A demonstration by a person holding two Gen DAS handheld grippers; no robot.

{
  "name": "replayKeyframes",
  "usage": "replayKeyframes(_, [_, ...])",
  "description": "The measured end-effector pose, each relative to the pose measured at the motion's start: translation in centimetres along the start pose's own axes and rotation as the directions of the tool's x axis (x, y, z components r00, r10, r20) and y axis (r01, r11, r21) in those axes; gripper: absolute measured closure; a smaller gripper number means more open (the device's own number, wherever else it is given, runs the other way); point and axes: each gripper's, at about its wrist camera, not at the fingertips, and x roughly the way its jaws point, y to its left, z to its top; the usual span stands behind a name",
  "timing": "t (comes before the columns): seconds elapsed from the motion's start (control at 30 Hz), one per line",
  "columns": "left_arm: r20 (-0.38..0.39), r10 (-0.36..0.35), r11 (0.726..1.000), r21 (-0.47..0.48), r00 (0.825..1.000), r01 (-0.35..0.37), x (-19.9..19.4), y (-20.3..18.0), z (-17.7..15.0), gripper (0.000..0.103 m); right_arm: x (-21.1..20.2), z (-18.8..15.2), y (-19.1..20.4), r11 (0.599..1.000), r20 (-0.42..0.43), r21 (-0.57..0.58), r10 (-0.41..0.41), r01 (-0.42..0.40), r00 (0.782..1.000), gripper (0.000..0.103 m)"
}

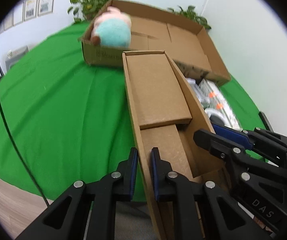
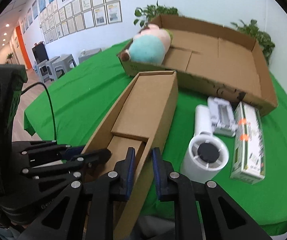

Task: Organize objects
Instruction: 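Lift the cardboard tray with the left gripper toward the open box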

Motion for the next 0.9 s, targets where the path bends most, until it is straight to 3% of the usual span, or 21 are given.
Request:
replayKeyframes(0.4, [0.184,0.037,0.997,0.059,0.982,-0.049,-1.3,-3.4,5.8,0.093,-3.2,4.1,-3.3,1.000,0.190,0.020,-0.020,0.016,0.982,0.089])
replayKeyframes(0.63, [0.319,0.020,0.993,0.108,0.947,-0.057,-1.8,-5.9,11.1,0.093,-5.1,8.8,-6.6,0.998,0.307,0.032,-0.066,0.059,0.949,0.089])
replayKeyframes(0.9, [0.408,0.007,0.991,0.120,0.913,-0.061,-2.0,-7.0,16.3,0.093,-6.8,14.3,-9.1,0.996,0.407,0.032,-0.091,0.086,0.909,0.089])
